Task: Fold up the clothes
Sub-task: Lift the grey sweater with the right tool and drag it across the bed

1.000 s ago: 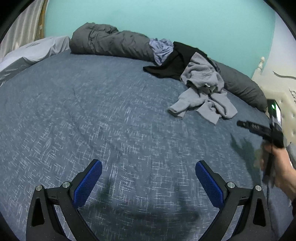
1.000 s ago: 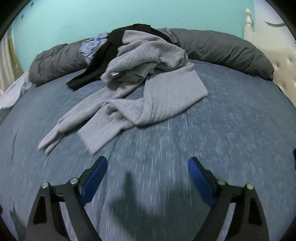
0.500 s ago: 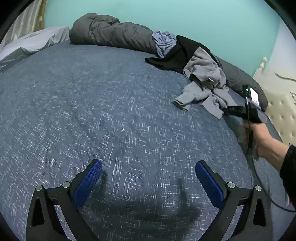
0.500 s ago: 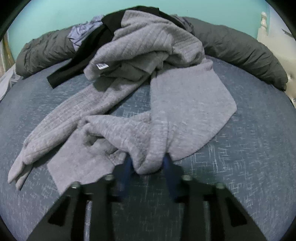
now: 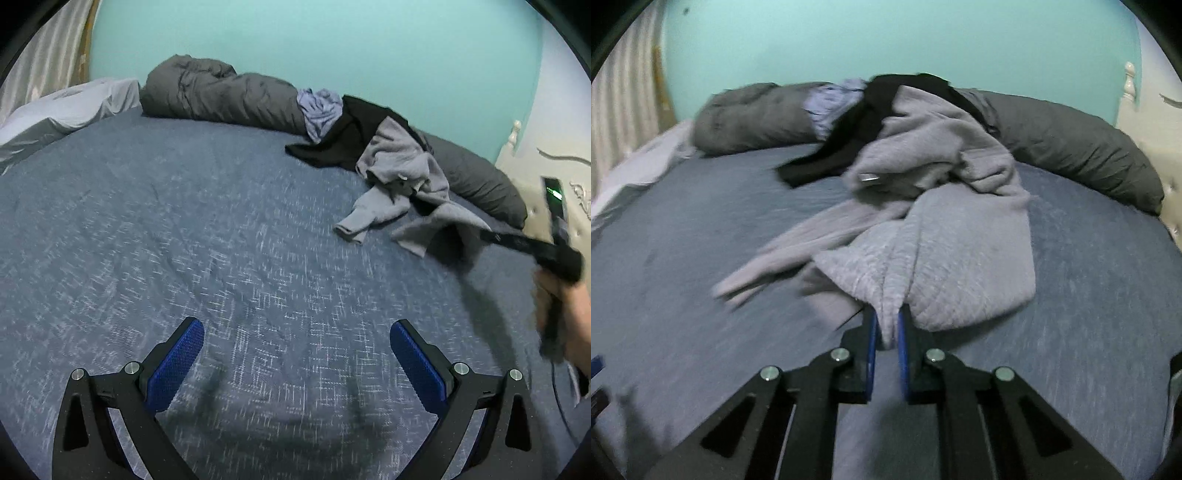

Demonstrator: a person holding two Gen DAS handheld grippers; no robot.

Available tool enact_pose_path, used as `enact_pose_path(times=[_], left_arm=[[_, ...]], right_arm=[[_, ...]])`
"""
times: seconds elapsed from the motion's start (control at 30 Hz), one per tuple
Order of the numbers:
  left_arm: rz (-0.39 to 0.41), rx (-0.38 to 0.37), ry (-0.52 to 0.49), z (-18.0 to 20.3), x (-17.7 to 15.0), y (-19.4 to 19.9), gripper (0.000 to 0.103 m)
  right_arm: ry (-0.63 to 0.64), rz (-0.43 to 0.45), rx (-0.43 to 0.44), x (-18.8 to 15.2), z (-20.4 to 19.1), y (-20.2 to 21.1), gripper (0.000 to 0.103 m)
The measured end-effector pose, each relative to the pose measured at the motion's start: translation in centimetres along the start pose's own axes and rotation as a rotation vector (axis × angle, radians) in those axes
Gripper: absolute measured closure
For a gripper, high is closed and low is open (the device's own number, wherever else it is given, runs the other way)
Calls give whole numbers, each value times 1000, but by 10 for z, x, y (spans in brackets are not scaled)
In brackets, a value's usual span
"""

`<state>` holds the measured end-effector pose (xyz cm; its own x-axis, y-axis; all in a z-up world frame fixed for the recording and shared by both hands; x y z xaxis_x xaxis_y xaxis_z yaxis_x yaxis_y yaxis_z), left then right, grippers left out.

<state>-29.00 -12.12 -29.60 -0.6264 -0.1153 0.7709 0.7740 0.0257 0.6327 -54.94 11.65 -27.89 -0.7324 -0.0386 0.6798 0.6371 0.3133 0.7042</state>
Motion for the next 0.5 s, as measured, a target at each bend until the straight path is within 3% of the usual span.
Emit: enact_pose_path(times=[0.13,0.3,0.5], left_arm=[[23,12,15,-7,1,21,0],[42,9,52,-15,2,37,0],[40,-8,29,-7,0,41,0]], right_arm=[[8,-50,117,-57,-42,49,94],[-39,-111,111,-134,-40,91,94],[-119,-52,44,-131,-8,114,94]])
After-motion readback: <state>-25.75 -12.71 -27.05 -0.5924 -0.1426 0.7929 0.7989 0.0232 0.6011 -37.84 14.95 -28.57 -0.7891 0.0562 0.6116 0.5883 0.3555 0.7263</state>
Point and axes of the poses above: each gripper's, at about its wrist camera, not at the fingertips, and y roughly against the way its jaws point, z to its right, x to its top, the point moved 10 cm from there along -y, roughly the way its jaws point, and after that the axes turned 13 degrees about -y, right-handed, at the moved point
